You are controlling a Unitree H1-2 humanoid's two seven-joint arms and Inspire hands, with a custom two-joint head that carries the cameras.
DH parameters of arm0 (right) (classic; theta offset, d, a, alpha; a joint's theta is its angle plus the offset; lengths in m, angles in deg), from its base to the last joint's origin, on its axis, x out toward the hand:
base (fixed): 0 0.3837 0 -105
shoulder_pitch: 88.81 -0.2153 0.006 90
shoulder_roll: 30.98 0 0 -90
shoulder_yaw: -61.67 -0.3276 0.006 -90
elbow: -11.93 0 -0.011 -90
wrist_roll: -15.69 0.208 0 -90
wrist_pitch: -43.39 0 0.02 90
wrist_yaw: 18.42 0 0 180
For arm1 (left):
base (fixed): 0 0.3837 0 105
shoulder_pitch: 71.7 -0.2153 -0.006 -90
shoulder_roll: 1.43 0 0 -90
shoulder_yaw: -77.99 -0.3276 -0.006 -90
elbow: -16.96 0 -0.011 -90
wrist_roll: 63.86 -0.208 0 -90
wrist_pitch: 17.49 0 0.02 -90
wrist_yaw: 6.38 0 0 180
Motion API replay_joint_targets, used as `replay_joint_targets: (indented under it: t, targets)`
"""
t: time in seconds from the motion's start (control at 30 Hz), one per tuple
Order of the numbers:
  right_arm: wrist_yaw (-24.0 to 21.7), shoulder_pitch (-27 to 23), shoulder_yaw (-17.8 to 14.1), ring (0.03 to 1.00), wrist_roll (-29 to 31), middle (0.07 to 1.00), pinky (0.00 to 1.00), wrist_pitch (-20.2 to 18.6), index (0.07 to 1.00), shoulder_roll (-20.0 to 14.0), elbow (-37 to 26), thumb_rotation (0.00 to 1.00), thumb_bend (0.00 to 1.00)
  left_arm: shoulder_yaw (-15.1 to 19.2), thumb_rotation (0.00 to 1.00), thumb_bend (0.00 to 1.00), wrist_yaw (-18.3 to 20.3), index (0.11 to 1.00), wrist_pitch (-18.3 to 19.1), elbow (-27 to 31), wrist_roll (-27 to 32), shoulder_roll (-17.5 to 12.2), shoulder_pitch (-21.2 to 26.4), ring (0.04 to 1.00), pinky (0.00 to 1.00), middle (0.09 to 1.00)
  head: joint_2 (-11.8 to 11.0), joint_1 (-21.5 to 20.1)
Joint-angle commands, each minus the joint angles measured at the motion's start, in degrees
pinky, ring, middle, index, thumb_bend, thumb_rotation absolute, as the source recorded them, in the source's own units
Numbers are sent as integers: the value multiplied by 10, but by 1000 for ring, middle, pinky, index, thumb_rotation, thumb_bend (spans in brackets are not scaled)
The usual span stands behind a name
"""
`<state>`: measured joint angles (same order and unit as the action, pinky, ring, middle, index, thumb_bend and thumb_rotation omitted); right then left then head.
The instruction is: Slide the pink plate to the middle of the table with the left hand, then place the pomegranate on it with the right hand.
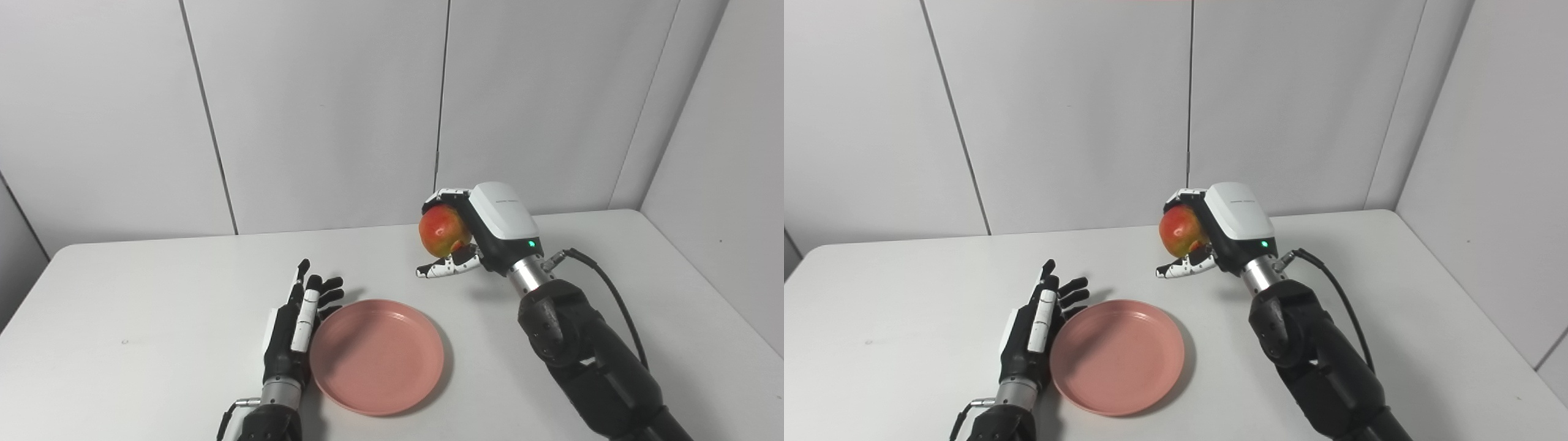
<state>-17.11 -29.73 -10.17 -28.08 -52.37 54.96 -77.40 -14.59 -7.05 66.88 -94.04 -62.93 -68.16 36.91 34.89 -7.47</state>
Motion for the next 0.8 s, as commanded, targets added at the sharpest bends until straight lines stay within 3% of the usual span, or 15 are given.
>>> replay_joint_targets:
  t: [0.0,0.2,0.43,0.77]
  targets:
    - [2,-15,-5,357,0,456,292,20,492,5,-25,171,491,-1,942,894,-10,959,-23,-7,-4,12,-9,773,677,770,-1,6]
    - [-6,2,6,336,-1,453,253,35,491,24,-56,170,492,-4,995,910,-35,940,-35,-10,-24,18,-11,804,680,823,-2,13]
    - [-14,26,19,310,-2,442,223,47,489,41,-74,173,493,-1,1000,883,-41,933,-46,-17,-21,23,-9,888,852,914,-3,17]
    - [-23,58,29,298,-10,433,212,70,490,45,-89,174,491,0,1000,861,-48,912,-45,-14,-26,30,-12,892,867,910,-7,29]
